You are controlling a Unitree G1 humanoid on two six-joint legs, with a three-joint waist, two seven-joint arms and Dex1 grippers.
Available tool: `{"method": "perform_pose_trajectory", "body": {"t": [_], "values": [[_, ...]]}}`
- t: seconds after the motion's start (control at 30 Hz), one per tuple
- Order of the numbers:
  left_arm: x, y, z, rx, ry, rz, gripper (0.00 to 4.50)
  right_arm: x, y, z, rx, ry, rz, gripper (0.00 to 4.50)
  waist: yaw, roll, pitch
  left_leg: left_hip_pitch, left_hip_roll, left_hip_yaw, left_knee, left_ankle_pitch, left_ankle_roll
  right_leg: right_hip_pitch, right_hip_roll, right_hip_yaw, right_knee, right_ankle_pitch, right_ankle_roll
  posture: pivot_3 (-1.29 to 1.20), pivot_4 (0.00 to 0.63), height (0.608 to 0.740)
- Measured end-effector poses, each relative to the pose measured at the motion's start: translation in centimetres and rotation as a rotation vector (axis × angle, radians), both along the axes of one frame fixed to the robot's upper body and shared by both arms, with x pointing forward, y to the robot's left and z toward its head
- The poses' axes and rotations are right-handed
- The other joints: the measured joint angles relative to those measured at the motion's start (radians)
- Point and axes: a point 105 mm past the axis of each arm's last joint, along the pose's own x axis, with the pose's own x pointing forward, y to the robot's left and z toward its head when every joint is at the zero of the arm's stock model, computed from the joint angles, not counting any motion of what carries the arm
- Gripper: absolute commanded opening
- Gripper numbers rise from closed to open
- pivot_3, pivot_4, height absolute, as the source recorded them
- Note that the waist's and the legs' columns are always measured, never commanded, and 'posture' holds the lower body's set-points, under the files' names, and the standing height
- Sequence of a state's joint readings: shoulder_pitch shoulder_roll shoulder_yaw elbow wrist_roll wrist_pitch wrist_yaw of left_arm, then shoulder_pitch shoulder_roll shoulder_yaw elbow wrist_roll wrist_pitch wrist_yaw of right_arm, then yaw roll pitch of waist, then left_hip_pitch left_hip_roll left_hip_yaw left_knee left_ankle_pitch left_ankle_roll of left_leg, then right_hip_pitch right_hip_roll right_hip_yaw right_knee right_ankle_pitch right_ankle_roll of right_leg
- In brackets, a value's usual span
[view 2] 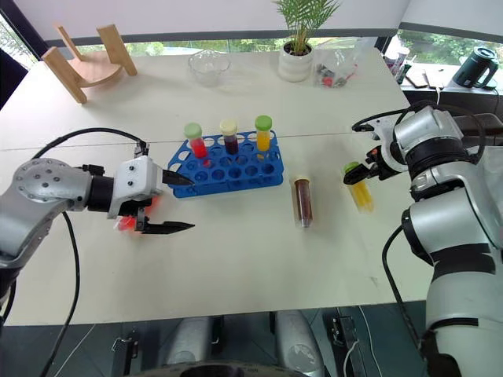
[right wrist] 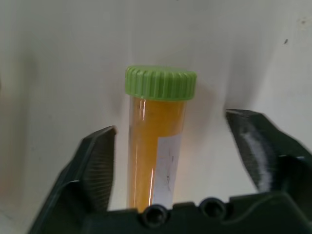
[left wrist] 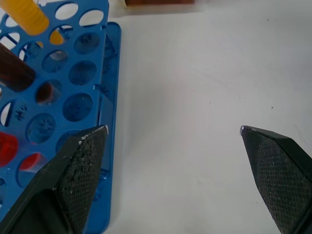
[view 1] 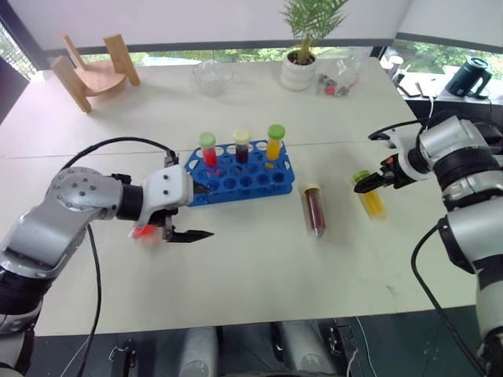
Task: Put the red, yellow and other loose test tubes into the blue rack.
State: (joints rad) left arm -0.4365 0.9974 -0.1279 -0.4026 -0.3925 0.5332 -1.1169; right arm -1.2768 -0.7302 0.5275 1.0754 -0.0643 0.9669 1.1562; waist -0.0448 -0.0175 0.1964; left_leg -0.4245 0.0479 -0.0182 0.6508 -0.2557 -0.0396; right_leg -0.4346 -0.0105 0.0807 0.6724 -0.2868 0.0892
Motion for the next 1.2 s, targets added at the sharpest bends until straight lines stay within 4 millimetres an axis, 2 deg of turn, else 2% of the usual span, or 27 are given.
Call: {"method": "perform_pose_trajectory", "body": {"t": [0.07,0.1,0.2,0.27,0.3,0.37,0.47,0.5,0.53,0.6,0.7,0.77,0.93,1.07,1.2], "values": [[-0.1,0.0,0.0,0.001,0.002,0.001,4.50,0.0,-0.2,-0.1,-0.010,-0.003,0.003,1.14,0.000,0.000,0.000,0.000,0.000,0.000,0.000,0.000,0.000,0.000,0.000,0.000,0.000,0.000,0.000,0.00,0.150,0.740],[-0.1,-0.1,-0.1,0.002,0.003,-0.001,4.50,0.0,-0.2,-0.1,-0.006,-0.003,0.003,0.86,0.000,0.000,0.000,0.000,0.000,0.000,0.000,0.000,0.000,0.001,0.000,0.000,0.000,0.000,0.000,0.00,0.150,0.740],[-0.2,0.0,0.0,-0.001,0.009,-0.001,4.50,0.1,0.1,-0.1,0.031,-0.019,0.015,0.81,0.000,0.000,0.000,0.001,0.000,0.000,0.000,0.000,0.000,0.001,0.000,0.000,0.001,0.000,0.000,0.00,0.150,0.740],[-0.1,0.4,0.3,-0.023,0.023,0.017,4.50,0.6,1.1,0.5,0.092,-0.098,0.089,0.81,-0.003,0.000,0.000,0.001,0.000,0.000,0.000,0.000,0.000,0.000,0.000,0.000,0.001,0.000,0.000,0.00,0.150,0.740],[-0.1,0.9,0.6,-0.043,0.029,0.037,4.50,1.0,2.4,1.5,0.174,-0.183,0.160,0.81,-0.006,0.001,0.000,0.001,0.000,0.000,0.000,0.000,0.000,0.000,0.000,0.000,0.002,0.000,0.000,0.00,0.150,0.740],[0.3,2.2,1.0,-0.088,0.051,0.096,4.50,1.4,5.9,5.1,0.356,-0.409,0.325,0.81,-0.014,0.002,0.001,0.002,0.000,-0.001,0.000,0.000,0.000,0.000,0.001,0.000,0.004,0.000,0.000,0.00,0.150,0.740],[0.6,3.7,1.6,-0.154,0.081,0.168,4.50,0.1,10.8,10.5,0.553,-0.754,0.499,0.81,-0.016,0.001,0.000,0.002,0.001,-0.005,0.000,0.000,-0.001,0.001,0.001,-0.002,0.008,-0.001,-0.002,0.00,0.150,0.740],[0.7,4.2,1.6,-0.166,0.096,0.195,4.50,-0.6,12.2,11.5,0.623,-0.858,0.504,0.81,-0.015,-0.001,-0.001,0.003,0.001,-0.006,0.000,0.000,-0.001,0.002,0.002,-0.003,0.009,-0.002,-0.002,0.00,0.150,0.740],[0.8,4.5,1.5,-0.174,0.108,0.213,4.50,-1.2,13.2,11.6,0.676,-0.908,0.496,0.81,-0.015,-0.001,-0.001,0.003,0.001,-0.007,0.001,0.001,-0.001,0.003,0.001,-0.004,0.009,-0.002,-0.002,0.00,0.150,0.740],[0.8,4.9,1.1,-0.172,0.137,0.235,4.50,-2.0,14.5,10.2,0.737,-0.956,0.435,0.81,-0.007,-0.001,-0.001,0.004,0.000,-0.008,0.002,0.002,-0.004,0.004,0.001,-0.005,0.010,-0.002,-0.002,0.00,0.150,0.740],[0.9,5.2,0.9,-0.176,0.162,0.258,4.50,-3.3,16.1,6.6,0.775,-1.013,0.310,0.81,0.006,-0.001,-0.001,0.003,-0.001,-0.009,0.002,0.005,-0.008,0.005,0.000,-0.005,0.010,-0.001,-0.002,0.00,0.150,0.740],[1.1,5.3,0.9,-0.180,0.172,0.266,4.50,-3.9,17.5,4.4,0.752,-1.011,0.299,0.81,0.002,0.000,0.000,0.004,-0.002,-0.008,0.003,0.006,-0.011,0.005,0.000,-0.005,0.010,-0.001,-0.001,0.00,0.150,0.740],[1.7,5.0,1.7,-0.178,0.167,0.245,4.50,-3.7,17.9,4.8,0.671,-1.209,0.250,0.81,0.000,-0.001,-0.001,0.009,-0.002,-0.009,0.001,0.008,-0.014,0.008,0.000,-0.005,0.011,0.000,-0.001,0.00,0.150,0.740],[2.2,5.0,1.4,-0.160,0.181,0.253,4.50,-2.9,17.6,2.9,0.624,-1.219,0.229,0.81,-0.001,-0.001,-0.001,0.013,-0.001,-0.008,-0.002,0.008,-0.014,0.010,0.001,-0.004,0.011,-0.001,-0.001,0.00,0.150,0.740],[2.2,4.8,1.5,-0.157,0.180,0.246,4.50,-2.6,17.8,3.0,0.619,-1.243,0.242,0.81,-0.002,-0.001,-0.001,0.013,-0.001,-0.008,-0.003,0.008,-0.014,0.010,0.001,-0.004,0.011,-0.001,-0.001,0.00,0.150,0.740]]}}
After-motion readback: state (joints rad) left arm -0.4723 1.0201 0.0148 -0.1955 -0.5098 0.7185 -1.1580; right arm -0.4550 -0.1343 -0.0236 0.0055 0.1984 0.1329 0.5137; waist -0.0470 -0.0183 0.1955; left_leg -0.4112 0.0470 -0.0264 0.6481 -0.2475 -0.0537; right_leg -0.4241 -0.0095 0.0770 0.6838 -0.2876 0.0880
